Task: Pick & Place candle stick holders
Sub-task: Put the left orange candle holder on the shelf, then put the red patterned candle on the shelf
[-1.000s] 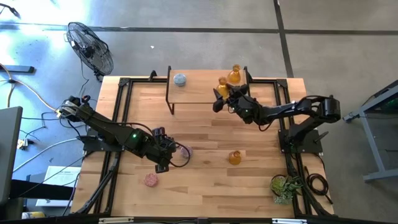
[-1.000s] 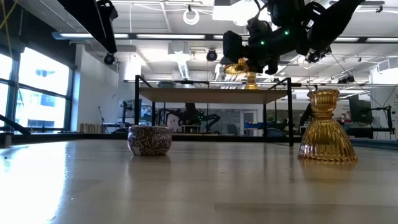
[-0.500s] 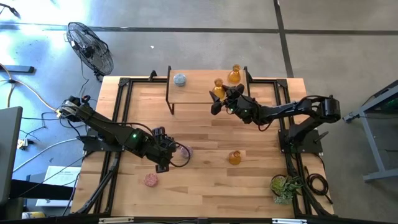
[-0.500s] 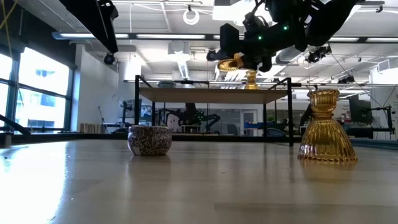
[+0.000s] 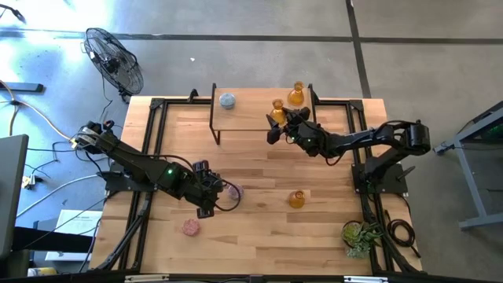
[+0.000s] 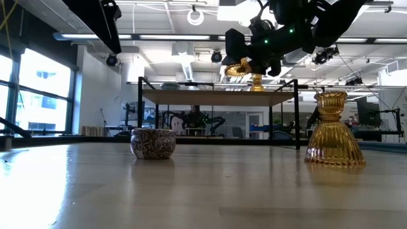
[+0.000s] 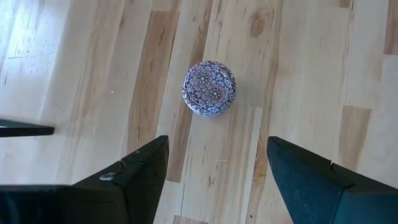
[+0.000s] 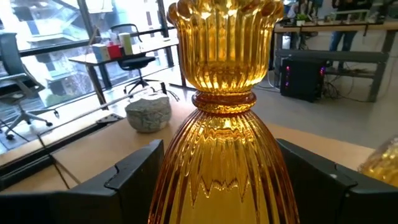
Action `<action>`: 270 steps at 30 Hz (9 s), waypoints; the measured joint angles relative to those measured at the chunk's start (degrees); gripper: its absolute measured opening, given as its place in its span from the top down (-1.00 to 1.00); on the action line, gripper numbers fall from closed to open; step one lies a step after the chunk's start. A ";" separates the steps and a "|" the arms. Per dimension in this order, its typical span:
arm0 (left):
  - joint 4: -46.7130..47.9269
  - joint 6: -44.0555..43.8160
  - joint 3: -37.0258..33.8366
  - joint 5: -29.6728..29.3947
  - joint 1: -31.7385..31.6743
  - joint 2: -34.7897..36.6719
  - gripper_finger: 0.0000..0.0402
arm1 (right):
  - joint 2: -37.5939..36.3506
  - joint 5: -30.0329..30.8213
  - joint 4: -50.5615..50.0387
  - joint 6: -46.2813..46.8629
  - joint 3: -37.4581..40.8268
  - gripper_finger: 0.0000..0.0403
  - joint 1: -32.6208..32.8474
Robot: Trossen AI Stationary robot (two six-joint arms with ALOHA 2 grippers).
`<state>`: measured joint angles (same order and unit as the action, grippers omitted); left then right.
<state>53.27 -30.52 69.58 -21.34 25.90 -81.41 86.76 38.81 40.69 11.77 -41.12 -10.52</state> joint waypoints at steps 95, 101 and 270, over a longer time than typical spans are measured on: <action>-0.58 0.17 -0.02 0.09 0.01 0.00 -0.34 | 4.37 0.53 15.80 -14.79 -0.07 -0.50 -0.64; -0.58 0.17 -0.02 0.11 0.01 0.00 -0.34 | 3.68 4.91 22.43 -24.39 -0.07 -0.50 2.03; 7.74 22.96 17.49 14.15 -7.25 -26.82 -0.42 | -14.28 -1.49 -11.25 -19.40 0.02 -0.50 50.91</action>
<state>61.02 -7.56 87.07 -7.19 18.65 -108.22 72.48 37.33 29.43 -7.63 -41.10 40.38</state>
